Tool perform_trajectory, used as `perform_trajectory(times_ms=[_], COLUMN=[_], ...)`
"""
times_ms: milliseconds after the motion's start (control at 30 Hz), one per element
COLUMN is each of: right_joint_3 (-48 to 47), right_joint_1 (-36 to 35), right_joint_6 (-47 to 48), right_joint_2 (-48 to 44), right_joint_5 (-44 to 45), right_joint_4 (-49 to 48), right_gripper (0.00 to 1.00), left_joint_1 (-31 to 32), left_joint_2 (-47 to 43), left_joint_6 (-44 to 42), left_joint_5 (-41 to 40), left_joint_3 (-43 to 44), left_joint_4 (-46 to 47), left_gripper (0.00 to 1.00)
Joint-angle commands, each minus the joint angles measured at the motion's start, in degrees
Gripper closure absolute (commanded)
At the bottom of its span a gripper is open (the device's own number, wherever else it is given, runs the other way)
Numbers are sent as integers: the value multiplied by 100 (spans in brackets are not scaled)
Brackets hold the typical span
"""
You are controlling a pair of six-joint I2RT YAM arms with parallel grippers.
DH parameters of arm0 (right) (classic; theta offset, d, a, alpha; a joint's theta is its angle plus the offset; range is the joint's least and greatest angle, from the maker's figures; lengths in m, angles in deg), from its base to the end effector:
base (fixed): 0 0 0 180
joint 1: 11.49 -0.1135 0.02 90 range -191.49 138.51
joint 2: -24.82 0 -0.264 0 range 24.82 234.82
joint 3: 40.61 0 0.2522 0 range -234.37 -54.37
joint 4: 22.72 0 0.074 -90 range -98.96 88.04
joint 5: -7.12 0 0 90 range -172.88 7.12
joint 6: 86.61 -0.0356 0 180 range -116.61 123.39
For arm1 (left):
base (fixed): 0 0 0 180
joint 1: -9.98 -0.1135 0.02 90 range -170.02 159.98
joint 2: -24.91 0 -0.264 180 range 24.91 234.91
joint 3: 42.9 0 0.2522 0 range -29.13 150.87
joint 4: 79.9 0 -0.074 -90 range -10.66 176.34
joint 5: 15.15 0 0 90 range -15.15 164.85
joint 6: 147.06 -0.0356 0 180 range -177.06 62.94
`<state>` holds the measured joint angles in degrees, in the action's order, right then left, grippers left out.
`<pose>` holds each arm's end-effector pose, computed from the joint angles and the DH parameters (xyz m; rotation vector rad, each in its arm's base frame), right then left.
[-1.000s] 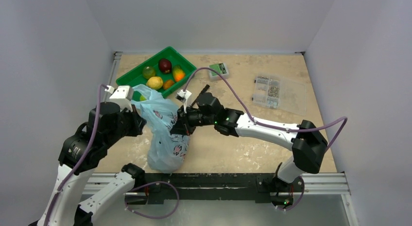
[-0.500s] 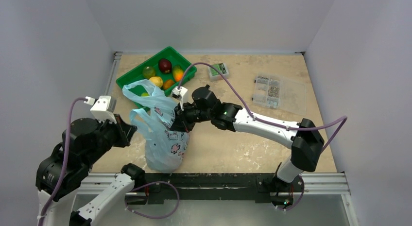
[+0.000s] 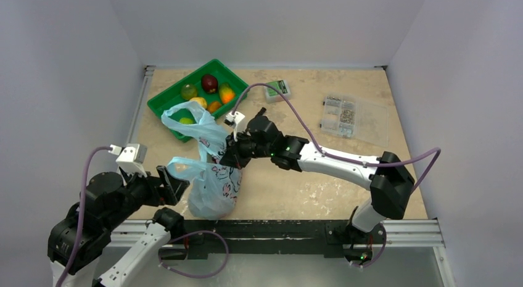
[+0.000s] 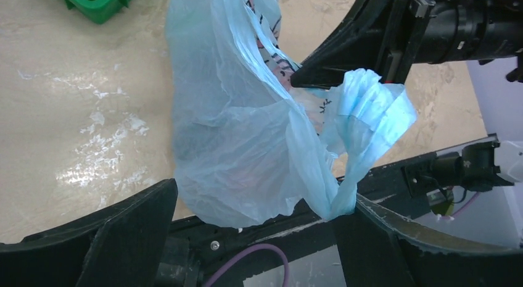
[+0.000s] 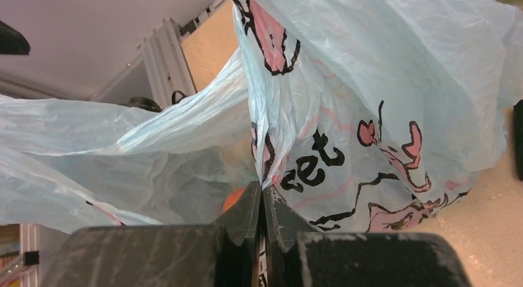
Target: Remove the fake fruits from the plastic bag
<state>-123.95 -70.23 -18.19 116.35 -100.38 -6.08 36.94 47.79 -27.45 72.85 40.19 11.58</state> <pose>0.1853 0.3258 0.2961 -0.8997 2.0021 1.1574 -0.0007 0.0018 0.3830 -0.0709 2.1133 -0.5658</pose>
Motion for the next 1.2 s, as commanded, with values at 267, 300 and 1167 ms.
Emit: perform_trajectory(times_ms=[267,300,1167], right_joint_3=[395,379,593], right_joint_1=[5,3,-8], right_joint_6=[-941,-1022,-1054], right_joint_2=[-451,-425,-900], right_joint_5=[309,280,69], right_joint_4=[-1256,-1296,-1832], right_gripper=[100,100,100], left_joint_1=[-36,-33,-33], left_joint_2=[298,317,1163], left_joint_6=[241,227,-186], left_joint_5=[1038,1142,-3807], left_joint_3=[1186,1470,1976], left_joint_4=[-633,-667,-653], left_gripper=[7,7,6])
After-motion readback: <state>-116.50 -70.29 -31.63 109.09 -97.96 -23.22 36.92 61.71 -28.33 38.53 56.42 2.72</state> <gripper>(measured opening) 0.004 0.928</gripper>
